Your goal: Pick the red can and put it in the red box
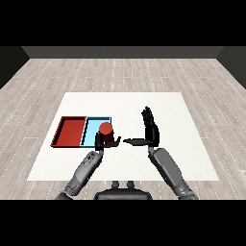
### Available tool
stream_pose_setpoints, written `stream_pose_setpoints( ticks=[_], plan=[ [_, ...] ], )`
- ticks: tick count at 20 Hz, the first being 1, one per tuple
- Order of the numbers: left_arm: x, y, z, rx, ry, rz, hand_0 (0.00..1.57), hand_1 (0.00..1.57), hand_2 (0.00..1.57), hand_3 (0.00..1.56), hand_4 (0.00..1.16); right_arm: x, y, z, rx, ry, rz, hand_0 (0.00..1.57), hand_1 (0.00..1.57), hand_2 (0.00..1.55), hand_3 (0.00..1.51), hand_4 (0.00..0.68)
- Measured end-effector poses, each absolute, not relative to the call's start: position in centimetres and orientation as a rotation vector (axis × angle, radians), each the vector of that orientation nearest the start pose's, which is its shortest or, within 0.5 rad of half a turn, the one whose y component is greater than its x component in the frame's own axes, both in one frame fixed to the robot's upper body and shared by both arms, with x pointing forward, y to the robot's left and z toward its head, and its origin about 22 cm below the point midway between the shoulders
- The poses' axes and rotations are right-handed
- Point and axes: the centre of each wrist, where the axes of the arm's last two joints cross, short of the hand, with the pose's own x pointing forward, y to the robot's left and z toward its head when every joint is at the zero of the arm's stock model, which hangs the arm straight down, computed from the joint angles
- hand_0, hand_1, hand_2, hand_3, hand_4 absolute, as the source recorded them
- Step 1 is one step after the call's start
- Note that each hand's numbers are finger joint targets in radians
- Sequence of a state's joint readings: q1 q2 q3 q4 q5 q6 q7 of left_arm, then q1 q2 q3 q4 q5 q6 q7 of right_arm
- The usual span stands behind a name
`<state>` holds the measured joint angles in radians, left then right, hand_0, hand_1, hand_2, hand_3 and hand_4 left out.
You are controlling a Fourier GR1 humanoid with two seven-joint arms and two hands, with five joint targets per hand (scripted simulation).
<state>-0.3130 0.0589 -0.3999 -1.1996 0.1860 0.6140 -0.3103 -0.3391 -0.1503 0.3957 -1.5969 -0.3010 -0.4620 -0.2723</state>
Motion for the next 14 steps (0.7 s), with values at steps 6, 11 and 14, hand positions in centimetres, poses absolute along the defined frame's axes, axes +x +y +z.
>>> stream_pose_setpoints(
  ticks=[6,11,14],
  plan=[
    [30.7,18.7,0.0,0.347,-1.782,-0.020,1.57,1.57,1.57,1.47,1.11,25.6,-19.5,6.1,0.065,-2.002,-0.122,0.00,0.00,0.00,0.00,0.000],
    [31.7,24.3,0.3,0.510,-1.729,-0.040,1.57,1.57,1.55,1.46,1.09,23.9,-22.7,3.9,-0.032,-1.965,-0.129,0.00,0.00,0.00,0.00,0.000],
    [32.4,27.7,0.4,0.572,-1.682,-0.025,1.57,1.57,1.57,1.50,1.12,23.7,-23.8,3.4,-0.077,-1.943,-0.125,0.00,0.00,0.00,0.00,0.000]
  ],
)
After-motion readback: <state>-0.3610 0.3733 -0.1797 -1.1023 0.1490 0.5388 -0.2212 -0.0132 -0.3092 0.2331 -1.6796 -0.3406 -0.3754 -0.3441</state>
